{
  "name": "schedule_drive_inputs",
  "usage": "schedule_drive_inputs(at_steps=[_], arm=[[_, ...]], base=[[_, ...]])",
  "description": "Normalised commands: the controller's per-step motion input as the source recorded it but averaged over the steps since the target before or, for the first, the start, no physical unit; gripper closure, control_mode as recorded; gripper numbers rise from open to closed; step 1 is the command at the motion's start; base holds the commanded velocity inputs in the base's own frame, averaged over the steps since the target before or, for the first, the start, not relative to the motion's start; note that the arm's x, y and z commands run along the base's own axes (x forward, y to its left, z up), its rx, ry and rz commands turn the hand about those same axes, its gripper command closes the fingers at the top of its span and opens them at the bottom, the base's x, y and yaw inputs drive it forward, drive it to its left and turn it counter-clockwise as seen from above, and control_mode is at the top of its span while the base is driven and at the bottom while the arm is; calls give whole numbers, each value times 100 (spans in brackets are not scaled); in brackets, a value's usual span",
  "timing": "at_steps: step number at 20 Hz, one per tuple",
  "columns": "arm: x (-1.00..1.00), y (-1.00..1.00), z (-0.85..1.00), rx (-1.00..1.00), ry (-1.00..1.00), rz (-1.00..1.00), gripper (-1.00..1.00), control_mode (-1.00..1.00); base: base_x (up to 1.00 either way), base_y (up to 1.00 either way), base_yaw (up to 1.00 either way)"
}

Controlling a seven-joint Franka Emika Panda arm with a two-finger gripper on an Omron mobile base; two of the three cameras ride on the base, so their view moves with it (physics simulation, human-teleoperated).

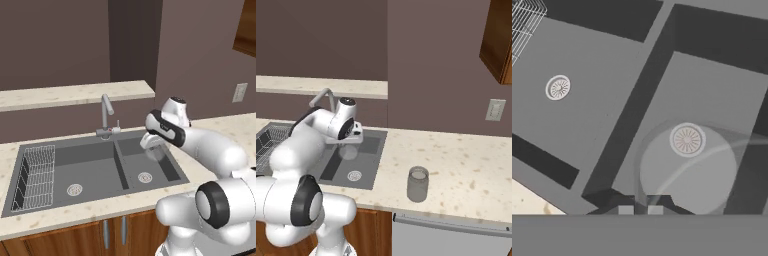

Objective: Place the jar in the left basin and the glass cup in the right basin of the sink.

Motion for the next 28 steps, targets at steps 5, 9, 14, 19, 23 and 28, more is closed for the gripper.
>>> schedule_drive_inputs(at_steps=[5,9,14,19,23,28], arm=[[24,0,-17,-6,0,17,100,-100],[23,-4,-13,-10,0,17,100,-100],[20,0,-18,-7,0,13,100,-100],[19,-2,-20,-5,0,15,100,-100],[13,-5,-25,0,0,16,100,-100],[18,-4,-26,0,0,14,100,-100]], base=[[0,0,0],[0,0,0],[0,0,0],[0,0,0],[0,0,0],[0,0,0]])
